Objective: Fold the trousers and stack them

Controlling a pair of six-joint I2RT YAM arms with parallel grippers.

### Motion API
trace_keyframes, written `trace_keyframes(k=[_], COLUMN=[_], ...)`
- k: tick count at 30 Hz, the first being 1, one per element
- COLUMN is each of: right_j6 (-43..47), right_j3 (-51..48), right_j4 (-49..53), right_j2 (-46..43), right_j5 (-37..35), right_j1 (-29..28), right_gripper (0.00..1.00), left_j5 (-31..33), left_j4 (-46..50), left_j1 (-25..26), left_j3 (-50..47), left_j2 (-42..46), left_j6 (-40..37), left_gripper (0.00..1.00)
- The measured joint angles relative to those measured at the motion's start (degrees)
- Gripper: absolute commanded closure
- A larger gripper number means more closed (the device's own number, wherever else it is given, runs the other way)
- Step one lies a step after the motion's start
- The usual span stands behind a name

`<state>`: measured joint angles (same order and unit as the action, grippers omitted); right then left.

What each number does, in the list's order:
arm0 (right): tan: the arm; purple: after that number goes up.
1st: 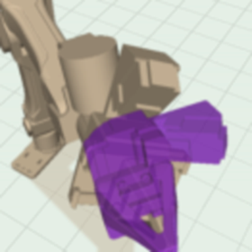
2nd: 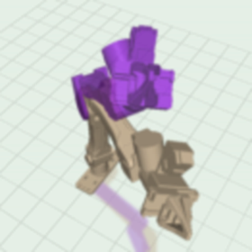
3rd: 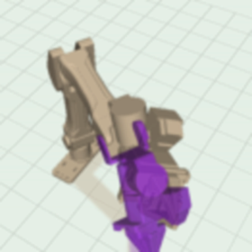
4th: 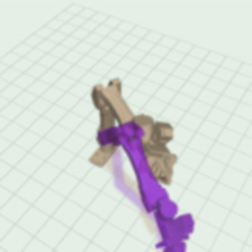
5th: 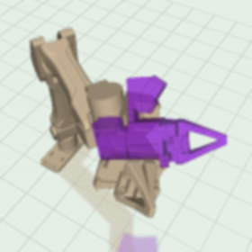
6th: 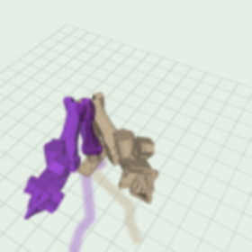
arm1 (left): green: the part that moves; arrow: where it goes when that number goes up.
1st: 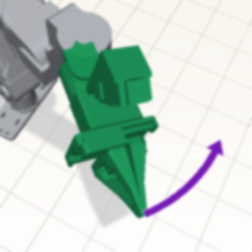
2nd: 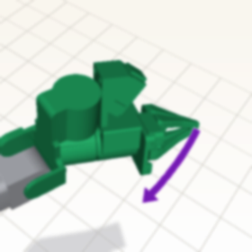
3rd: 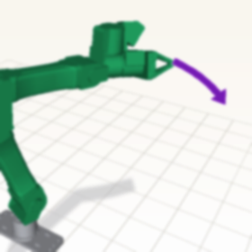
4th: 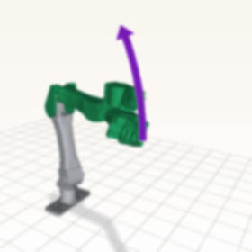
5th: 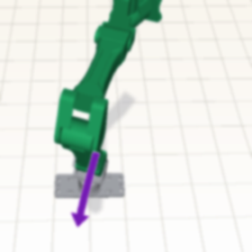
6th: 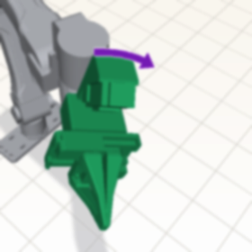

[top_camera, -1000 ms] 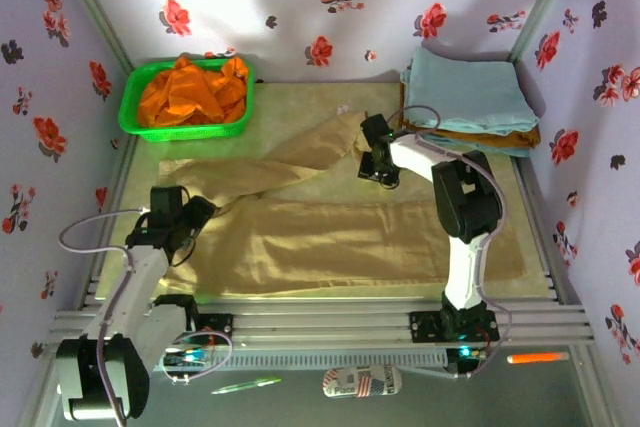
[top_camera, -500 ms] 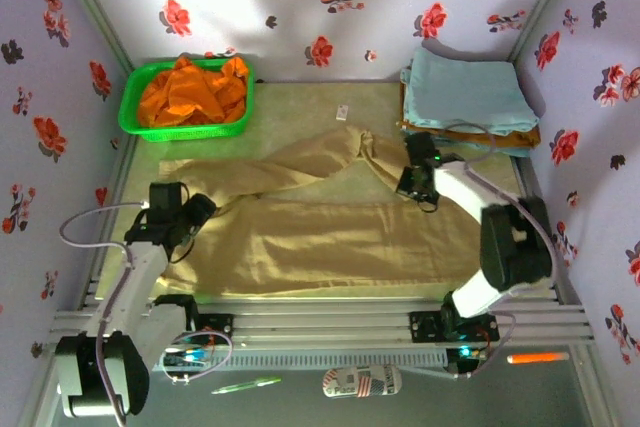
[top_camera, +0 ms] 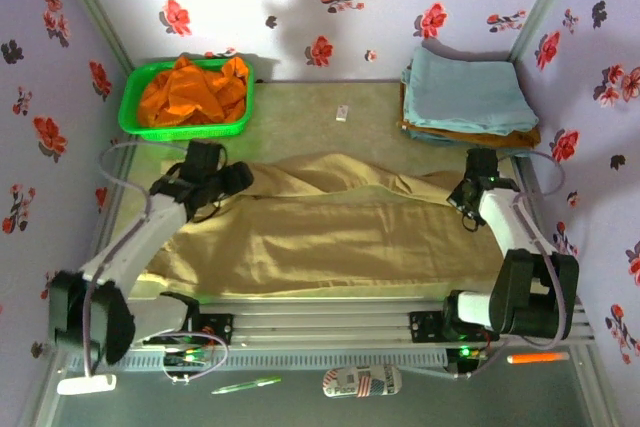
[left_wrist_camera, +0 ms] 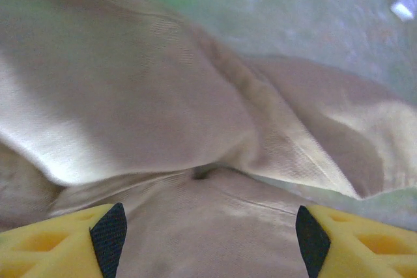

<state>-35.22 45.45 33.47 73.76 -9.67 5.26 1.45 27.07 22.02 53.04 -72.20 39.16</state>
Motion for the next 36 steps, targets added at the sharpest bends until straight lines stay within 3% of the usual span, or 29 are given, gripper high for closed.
trace_keyframes(k=[9,17,19,23,27,34,36], right_j6=[-1.2,-1.2,-1.2,-1.2,-1.2,-1.2,-1.2], right_j3=[0.3,0.3,0.3,0.3,0.3,0.3,0.3], right_j4=[-1.5,-1.9,-1.9,-1.9,-1.9,-2.1,-2.1], right_j2=[2.0,1.2,0.8,0.2,0.0,-1.0,-1.0], right_j5=[4.2,6.3,6.6,7.0,7.0,7.2,7.4], right_j1=[-0.1,-0.3,-0.3,-0.3,-0.3,-0.3,-0.3], right_gripper=[1.00,1.00,1.00,1.00,1.00,1.00,1.00], left_j5=[5.7,7.9,8.0,8.5,8.7,8.5,8.5], left_j4=[1.6,5.3,6.2,7.3,8.5,8.5,8.7], left_j1=[11.7,17.7,18.4,18.8,18.7,18.7,18.7], left_j3=[20.7,32.3,33.9,35.8,35.6,30.9,30.3], left_j2=[-30.4,-43.6,-44.9,-46.8,-47.0,-45.0,-43.4], left_j6=[-10.2,-14.3,-14.6,-15.2,-15.3,-15.8,-15.8], left_gripper=[0.30,0.25,0.32,0.57,0.61,0.99,1.00])
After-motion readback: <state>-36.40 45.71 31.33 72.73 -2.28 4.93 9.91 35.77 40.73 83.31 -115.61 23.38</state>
